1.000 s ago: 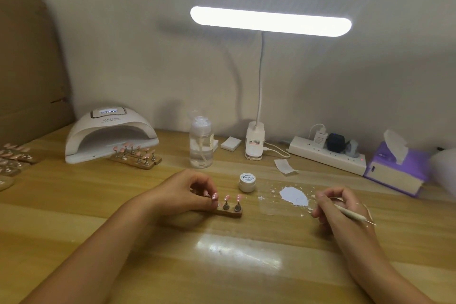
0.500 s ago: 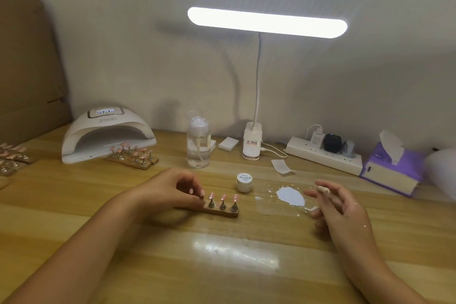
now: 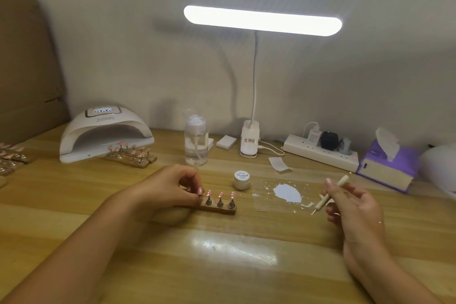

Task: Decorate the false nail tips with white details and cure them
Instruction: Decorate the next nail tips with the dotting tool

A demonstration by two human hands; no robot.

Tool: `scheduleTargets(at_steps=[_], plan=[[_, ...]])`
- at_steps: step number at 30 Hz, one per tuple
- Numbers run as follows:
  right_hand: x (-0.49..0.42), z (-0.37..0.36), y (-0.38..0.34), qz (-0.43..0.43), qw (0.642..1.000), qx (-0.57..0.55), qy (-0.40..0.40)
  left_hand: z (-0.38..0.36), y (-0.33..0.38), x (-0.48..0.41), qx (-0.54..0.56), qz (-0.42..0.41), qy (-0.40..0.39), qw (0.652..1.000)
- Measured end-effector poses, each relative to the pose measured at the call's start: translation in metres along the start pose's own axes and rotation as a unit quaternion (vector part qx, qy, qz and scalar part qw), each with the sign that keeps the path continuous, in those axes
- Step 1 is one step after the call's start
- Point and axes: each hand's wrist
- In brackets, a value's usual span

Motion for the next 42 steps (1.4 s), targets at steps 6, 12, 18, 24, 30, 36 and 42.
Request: scheduleTargets(at_steps=[6,12,18,24,30,36,42], plan=[[0.0,0.006,-0.003,-0.003,1.0,-0.006,-0.007,0.008,0.004,0.005,0.099,0.007,0.049,0.994],[0.002,-0.001,-0.004,0.01,0.994,0.092,-0.058,-0.004,0.058,0.004,0.078,-0.101,0.152,0.98],[0.002,-0.001,0.001,-0.003,0.978,0.183,-0.099,-0.091,0.096,-0.01,0.054,-0.131,0.05,0.989],[-0.002,-0.001,0.005,0.005,0.958,0.262,-0.116,-0.134,0.097,-0.025,-0.072,-0.09,0.117,0.986],[-0.006,-0.001,0.009,0.001,0.954,0.281,-0.105,-0.142,0.097,-0.034,-0.125,-0.106,0.168,0.972],[-0.008,0.0,0.012,-0.007,0.95,0.286,-0.126,-0.142,0.087,-0.036,-0.101,-0.101,0.162,0.976],[-0.009,0.001,0.012,0.0,0.957,0.267,-0.112,-0.137,0.084,-0.038,-0.123,-0.083,0.134,0.98]])
Point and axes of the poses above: each hand's wrist, its own x-axis away from the middle knuckle, its own z-axis out of the back of the hand, y = z × x, and after that the axes turned 6 degrees about -y, right-handed
